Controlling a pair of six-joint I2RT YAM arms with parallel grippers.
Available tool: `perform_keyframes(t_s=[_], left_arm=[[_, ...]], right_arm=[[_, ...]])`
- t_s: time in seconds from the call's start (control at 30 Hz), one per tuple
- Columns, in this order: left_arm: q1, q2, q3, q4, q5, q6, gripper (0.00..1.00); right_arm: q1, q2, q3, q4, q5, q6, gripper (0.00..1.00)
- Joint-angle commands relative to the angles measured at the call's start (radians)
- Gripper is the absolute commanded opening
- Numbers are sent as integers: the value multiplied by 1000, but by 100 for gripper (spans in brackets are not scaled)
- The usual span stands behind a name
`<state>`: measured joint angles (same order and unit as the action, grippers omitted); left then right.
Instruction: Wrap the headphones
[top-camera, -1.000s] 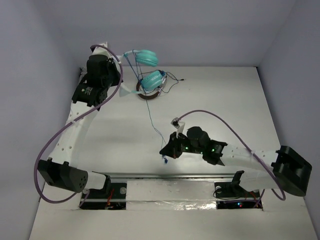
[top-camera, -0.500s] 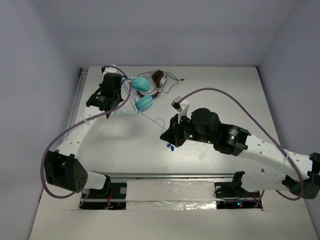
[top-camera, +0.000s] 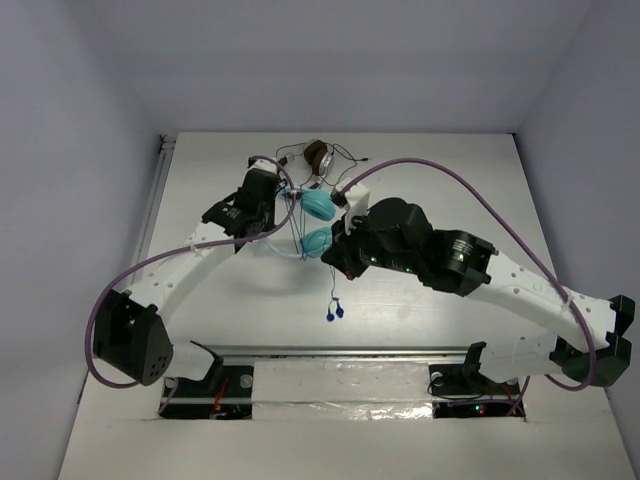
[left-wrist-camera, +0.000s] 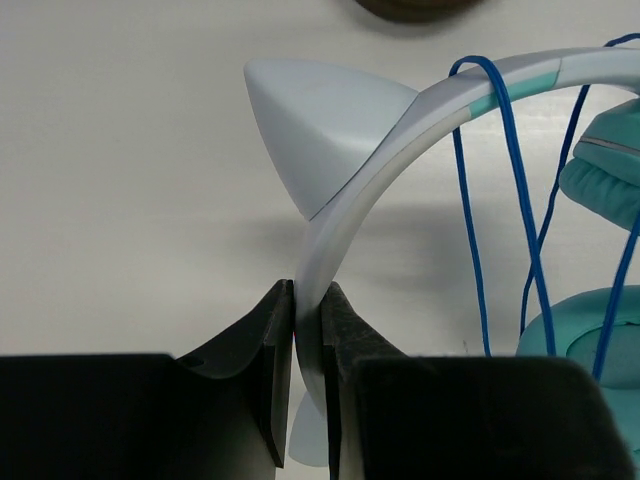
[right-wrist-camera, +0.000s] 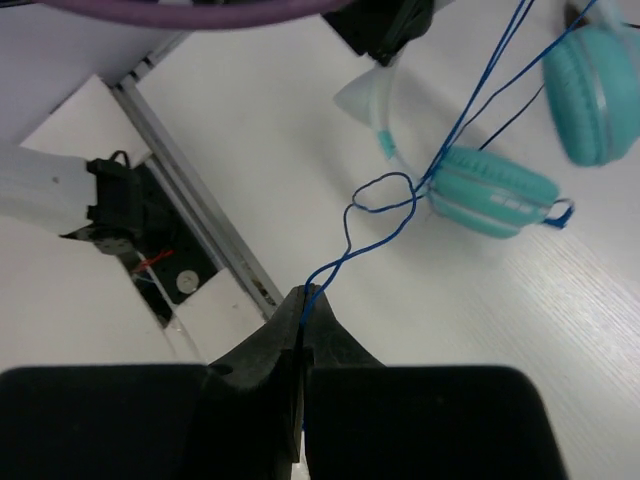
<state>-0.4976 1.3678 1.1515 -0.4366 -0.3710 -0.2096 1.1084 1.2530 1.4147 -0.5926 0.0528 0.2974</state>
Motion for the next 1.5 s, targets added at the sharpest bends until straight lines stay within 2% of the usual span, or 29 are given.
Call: perform_keyframes(t_s=[0.0, 0.2, 0.3, 0.47, 0.6, 0.8, 0.97, 1.13, 1.2, 1.47], left_arm=[[-19, -68, -58, 53, 139, 6, 0], [-102, -102, -131, 6, 211, 26, 0], [-113, -148, -165, 7, 280, 35, 0], [-145, -188, -200, 24, 380, 32, 0], [-145, -210, -210, 38, 474, 45, 0], [-145, -190, -197, 24, 497, 65, 0], [-176, -122, -168, 1, 408, 65, 0], [-188, -98, -148, 4, 405, 73, 0], [-197, -88, -141, -2, 403, 78, 0], [-246, -76, -111, -11, 423, 84, 0]], right_arm=[[7, 9, 38, -29, 148, -69, 0], [7, 62, 69, -36, 269, -139, 0], [-16, 88, 79, -58, 367, -170, 0], [-56, 77, 50, -15, 416, -191, 0], [-74, 77, 15, 5, 550, -227, 0], [-119, 51, 21, 30, 607, -254, 0], [-119, 57, 124, -21, 570, -253, 0], [-119, 85, 131, -30, 648, -274, 0], [-119, 86, 136, -29, 633, -274, 0], [-128, 98, 80, 86, 710, -357, 0]])
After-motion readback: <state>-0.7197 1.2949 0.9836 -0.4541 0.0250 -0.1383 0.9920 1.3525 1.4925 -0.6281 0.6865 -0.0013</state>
